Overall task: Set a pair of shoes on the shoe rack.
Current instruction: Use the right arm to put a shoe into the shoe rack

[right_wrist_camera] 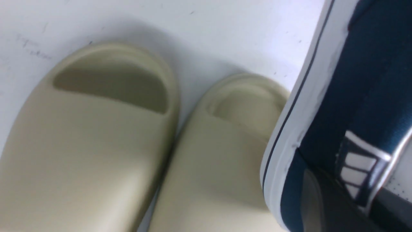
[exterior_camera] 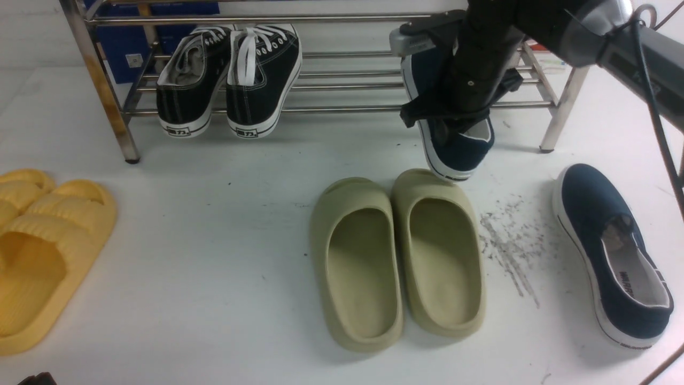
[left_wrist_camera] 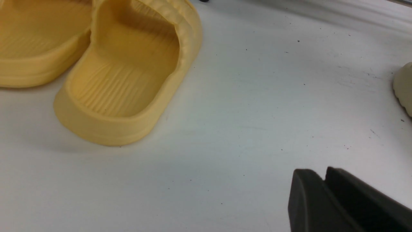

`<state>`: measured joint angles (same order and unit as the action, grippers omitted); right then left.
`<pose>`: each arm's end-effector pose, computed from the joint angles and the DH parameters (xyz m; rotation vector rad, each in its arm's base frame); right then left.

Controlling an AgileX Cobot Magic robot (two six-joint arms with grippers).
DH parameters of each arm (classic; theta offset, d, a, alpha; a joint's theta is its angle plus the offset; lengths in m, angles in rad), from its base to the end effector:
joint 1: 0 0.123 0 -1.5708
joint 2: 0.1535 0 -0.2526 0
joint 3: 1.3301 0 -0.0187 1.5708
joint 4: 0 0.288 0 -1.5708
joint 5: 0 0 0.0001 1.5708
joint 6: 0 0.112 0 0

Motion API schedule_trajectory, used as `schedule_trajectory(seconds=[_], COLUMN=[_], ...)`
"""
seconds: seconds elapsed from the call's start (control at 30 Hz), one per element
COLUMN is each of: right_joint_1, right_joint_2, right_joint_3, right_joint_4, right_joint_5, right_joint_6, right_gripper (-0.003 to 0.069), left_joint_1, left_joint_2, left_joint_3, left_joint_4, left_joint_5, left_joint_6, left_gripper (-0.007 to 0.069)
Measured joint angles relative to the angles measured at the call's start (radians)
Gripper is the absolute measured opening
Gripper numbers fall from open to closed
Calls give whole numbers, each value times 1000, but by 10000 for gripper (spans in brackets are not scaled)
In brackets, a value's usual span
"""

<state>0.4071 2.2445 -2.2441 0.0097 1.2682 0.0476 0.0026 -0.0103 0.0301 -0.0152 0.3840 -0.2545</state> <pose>0.4713 0.2043 0.2339 -0.4922 2.7170 0.1359 0.1425 -0.0003 0.1621 -0.2518 1.8748 -0.1871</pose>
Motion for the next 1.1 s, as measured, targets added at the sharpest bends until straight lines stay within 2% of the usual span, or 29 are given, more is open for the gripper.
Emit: schedule_trajectory(seconds=[0.23,0.77,1.1], right_joint_1=[-54,-57,-57], right_joint_2=[36,49,49], right_joint_3=[-35,-35,-35], right_joint_4=[56,71,83], right_joint_5=[-6,-127,-143], right_joint_6=[0,-55,-95], right_gripper=[51,57,79], left_joint_1=[0,0,0], left_joint_2=[0,0,0], left_joint_3=[0,0,0], left_joint_4=[0,0,0], left_joint_5=[0,0,0], left_joint_6=[0,0,0], left_gripper=[92,108,116])
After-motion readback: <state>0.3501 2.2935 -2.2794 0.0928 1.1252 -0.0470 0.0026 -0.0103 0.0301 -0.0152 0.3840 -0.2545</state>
